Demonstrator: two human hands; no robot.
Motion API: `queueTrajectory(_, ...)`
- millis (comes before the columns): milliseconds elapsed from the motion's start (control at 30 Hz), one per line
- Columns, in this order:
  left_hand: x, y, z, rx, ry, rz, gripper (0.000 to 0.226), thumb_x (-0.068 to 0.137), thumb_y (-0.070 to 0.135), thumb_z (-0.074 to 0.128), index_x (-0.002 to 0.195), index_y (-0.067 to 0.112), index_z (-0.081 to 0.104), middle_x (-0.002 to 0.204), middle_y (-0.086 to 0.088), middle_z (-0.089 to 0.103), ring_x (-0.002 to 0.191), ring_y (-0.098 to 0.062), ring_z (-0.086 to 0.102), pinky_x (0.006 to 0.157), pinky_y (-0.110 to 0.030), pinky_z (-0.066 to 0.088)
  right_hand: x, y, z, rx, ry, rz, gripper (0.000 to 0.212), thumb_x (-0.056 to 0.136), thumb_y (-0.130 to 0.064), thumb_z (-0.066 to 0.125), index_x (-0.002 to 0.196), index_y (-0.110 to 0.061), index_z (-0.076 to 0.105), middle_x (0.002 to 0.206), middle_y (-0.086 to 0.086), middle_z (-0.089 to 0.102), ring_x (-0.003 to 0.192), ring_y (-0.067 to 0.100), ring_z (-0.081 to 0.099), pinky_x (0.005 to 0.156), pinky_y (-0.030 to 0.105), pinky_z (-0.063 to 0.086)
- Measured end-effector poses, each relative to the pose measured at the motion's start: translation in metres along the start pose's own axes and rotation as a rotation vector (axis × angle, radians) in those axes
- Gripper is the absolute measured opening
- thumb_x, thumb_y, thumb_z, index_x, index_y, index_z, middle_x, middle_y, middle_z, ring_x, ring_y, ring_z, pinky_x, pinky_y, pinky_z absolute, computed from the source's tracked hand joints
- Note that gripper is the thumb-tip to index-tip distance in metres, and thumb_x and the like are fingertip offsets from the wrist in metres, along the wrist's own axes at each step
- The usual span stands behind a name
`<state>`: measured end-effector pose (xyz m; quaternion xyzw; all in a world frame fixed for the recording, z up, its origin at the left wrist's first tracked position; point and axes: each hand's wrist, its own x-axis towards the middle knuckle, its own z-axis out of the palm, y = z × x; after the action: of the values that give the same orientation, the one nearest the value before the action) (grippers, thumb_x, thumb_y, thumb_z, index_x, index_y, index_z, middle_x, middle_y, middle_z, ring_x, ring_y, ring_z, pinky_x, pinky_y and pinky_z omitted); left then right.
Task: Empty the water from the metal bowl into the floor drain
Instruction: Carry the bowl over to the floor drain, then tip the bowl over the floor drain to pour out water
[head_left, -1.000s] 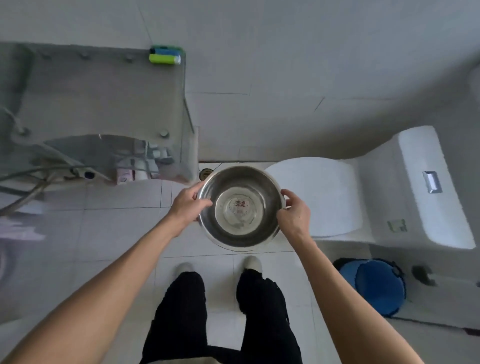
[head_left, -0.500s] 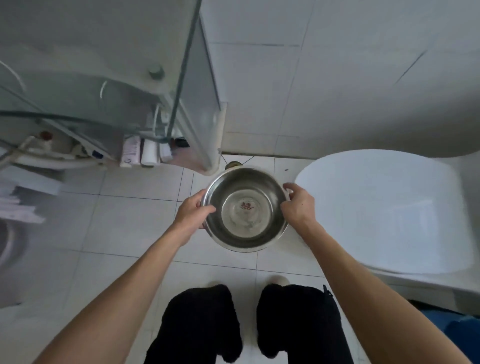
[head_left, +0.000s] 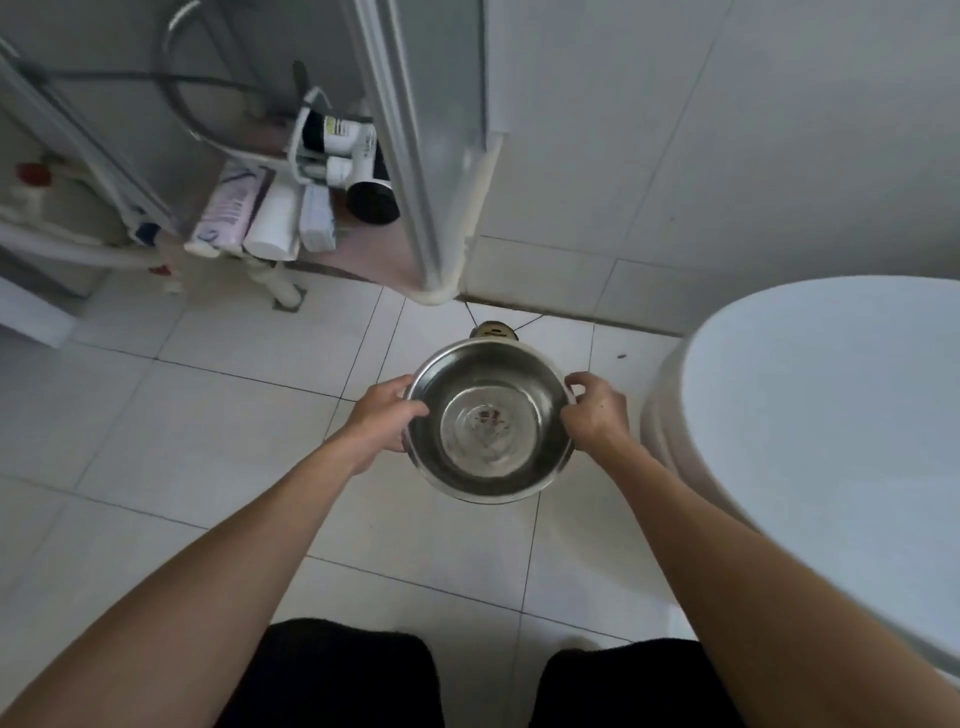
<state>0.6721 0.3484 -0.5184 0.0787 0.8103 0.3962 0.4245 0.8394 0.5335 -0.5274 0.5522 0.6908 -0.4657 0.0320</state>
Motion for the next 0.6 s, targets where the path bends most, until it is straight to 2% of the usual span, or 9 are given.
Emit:
queueTrajectory(167, 0.057, -0.038, 0.017, -0.010, 0.012, -0.031, 0.039, 0.086, 0.005, 0.061, 0.108, 0.037, 0.064, 0.092, 0.002, 0.072, 0.076, -0.014, 0.071, 0.056, -0.029, 0.059, 0.051, 0.023, 0.039, -0.044, 0.013, -0.046, 0.048, 0.092, 0.001, 0.063, 0.137, -0.013, 0.055, 0.120, 0.018, 0.067, 0.102, 0.032, 0.066, 0.093, 0.043, 0.055)
queueTrajectory(267, 0.086, -0.051, 0.023, 0.007, 0.044, -0.034, 0.034, 0.085, 0.006, 0.060, 0.092, 0.039, 0.066, 0.092, -0.007, 0.076, 0.073, -0.020, 0.071, 0.056, -0.028, 0.058, 0.076, 0.036, 0.058, -0.070, 0.003, -0.072, 0.049, 0.090, 0.002, 0.063, 0.137, -0.011, 0.056, 0.121, 0.020, 0.067, 0.101, 0.032, 0.065, 0.093, 0.041, 0.054)
queueTrajectory(367, 0.113, -0.061, 0.025, 0.027, 0.050, -0.027, 0.034, 0.083, 0.006, 0.061, 0.084, 0.040, 0.065, 0.095, -0.010, 0.075, 0.079, -0.026, 0.072, 0.056, -0.030, 0.059, 0.101, 0.044, 0.073, -0.080, -0.009, -0.089, 0.051, 0.089, 0.004, 0.063, 0.137, -0.013, 0.057, 0.122, 0.020, 0.068, 0.105, 0.035, 0.068, 0.096, 0.044, 0.057)
queueTrajectory(467, 0.138, -0.072, 0.025, 0.046, 0.054, -0.022, 0.033, 0.082, 0.007, 0.062, 0.091, 0.038, 0.065, 0.096, -0.010, 0.075, 0.082, -0.028, 0.073, 0.060, -0.033, 0.061, 0.123, 0.047, 0.085, -0.078, -0.044, -0.098, 0.054, 0.090, 0.006, 0.062, 0.140, -0.013, 0.057, 0.123, 0.020, 0.069, 0.104, 0.036, 0.070, 0.094, 0.052, 0.058)
queueTrajectory(600, 0.168, -0.077, 0.024, 0.045, 0.049, -0.018, 0.036, 0.083, 0.007, 0.062, 0.097, 0.039, 0.064, 0.092, -0.009, 0.075, 0.076, -0.025, 0.074, 0.059, -0.032, 0.061, 0.152, 0.050, 0.098, -0.084, -0.064, -0.112, 0.051, 0.093, 0.002, 0.063, 0.141, -0.013, 0.057, 0.124, 0.018, 0.070, 0.104, 0.034, 0.071, 0.093, 0.053, 0.058)
